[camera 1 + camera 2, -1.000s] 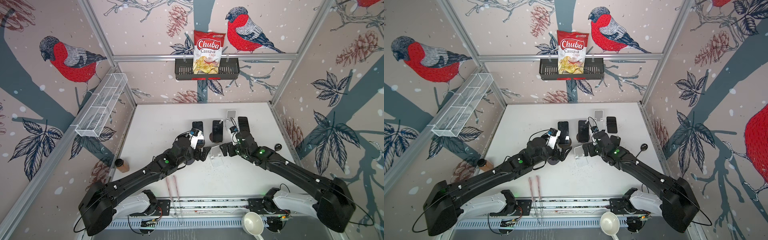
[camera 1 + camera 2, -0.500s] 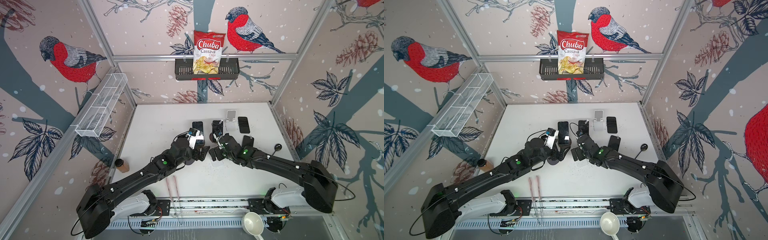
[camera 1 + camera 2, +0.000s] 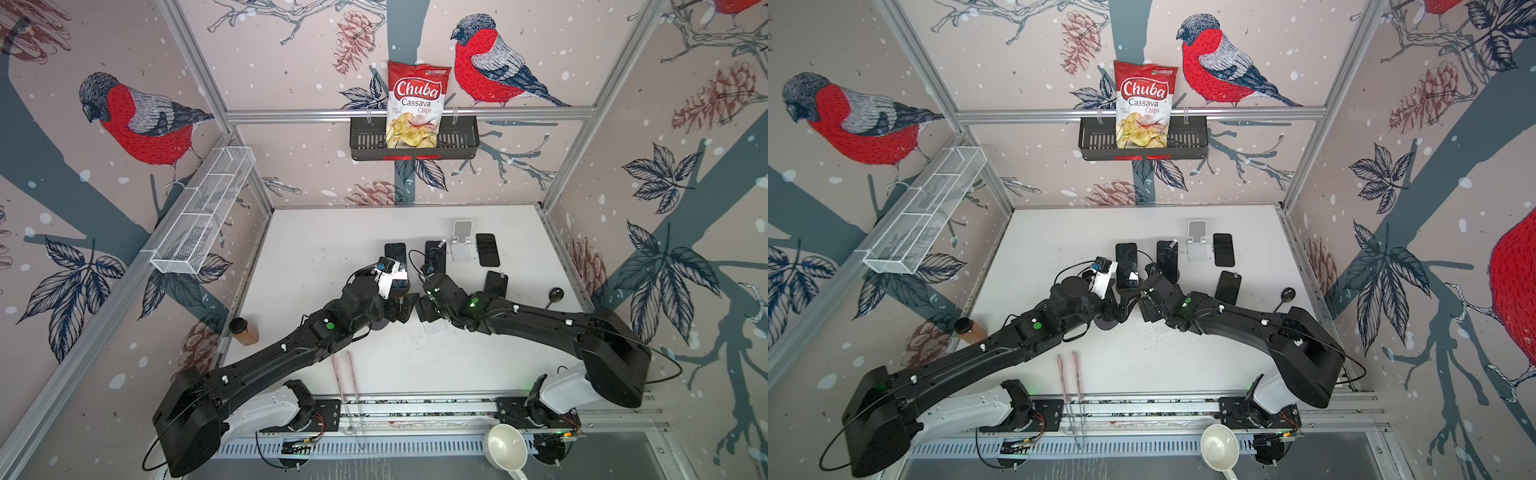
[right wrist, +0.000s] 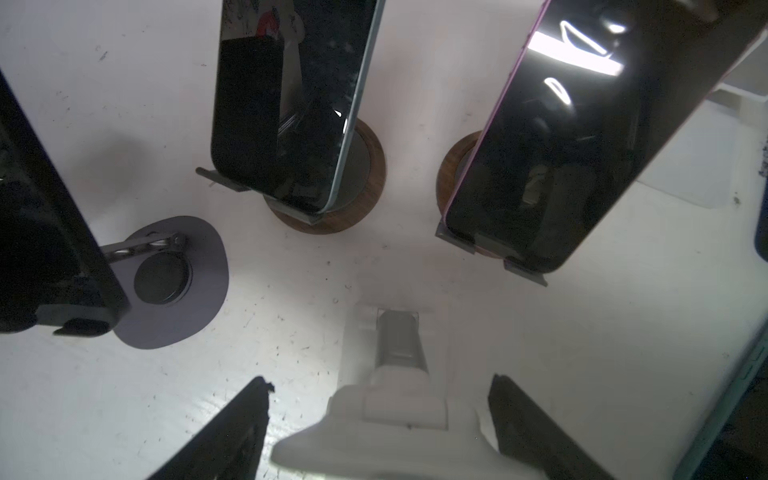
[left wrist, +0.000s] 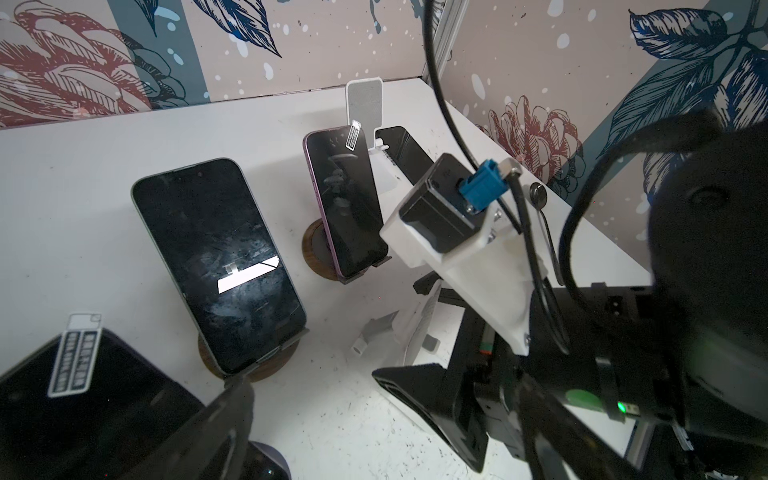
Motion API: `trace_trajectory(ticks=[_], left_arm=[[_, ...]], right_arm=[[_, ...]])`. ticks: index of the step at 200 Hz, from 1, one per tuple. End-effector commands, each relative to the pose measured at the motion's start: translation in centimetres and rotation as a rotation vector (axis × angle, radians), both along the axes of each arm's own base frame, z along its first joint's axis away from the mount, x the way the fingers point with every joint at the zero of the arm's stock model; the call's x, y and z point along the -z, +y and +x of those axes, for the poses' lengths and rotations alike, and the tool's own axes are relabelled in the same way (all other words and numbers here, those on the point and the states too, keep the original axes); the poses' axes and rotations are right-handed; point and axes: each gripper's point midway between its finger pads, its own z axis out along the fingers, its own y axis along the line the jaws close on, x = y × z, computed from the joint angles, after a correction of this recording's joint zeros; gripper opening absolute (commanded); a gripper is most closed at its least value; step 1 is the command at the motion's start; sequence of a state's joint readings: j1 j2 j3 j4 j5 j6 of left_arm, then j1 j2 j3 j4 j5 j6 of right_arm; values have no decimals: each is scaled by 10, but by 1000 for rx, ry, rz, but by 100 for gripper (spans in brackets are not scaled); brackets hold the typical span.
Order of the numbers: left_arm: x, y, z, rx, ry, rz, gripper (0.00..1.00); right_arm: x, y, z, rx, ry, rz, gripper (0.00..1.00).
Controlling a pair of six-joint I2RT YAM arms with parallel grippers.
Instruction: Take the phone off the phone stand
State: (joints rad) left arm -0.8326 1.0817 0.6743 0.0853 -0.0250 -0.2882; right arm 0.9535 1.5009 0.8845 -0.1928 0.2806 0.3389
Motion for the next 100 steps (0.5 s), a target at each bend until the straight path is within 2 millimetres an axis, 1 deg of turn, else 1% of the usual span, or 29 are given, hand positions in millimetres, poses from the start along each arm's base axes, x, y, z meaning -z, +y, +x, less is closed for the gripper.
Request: trace_trajectory(ticks=[1, 12, 23, 29, 49, 73, 100], left_arm=[[-5, -3, 0, 10, -22, -17, 97], [-4, -3, 1, 10, -23, -15, 97], [-3, -3, 1, 11, -21, -11, 97], [-3, -3, 1, 12, -23, -10, 97], [-2, -4, 1, 14, -21, -9, 97], [-2, -4, 1, 13, -21, -9, 97], [-1, -5, 2, 14, -21, -6, 97]], right_arm=[[-4, -2, 4, 26, -21, -4, 79], [-5, -2, 4, 25, -21, -5, 73], [-6, -3, 4, 28, -22, -5, 63], [-7, -4, 4, 27, -23, -5, 60], [-8, -4, 3, 25, -22, -5, 56], [-11, -6, 2, 28, -26, -3, 56], [-20, -12, 1, 34, -37, 5, 55]])
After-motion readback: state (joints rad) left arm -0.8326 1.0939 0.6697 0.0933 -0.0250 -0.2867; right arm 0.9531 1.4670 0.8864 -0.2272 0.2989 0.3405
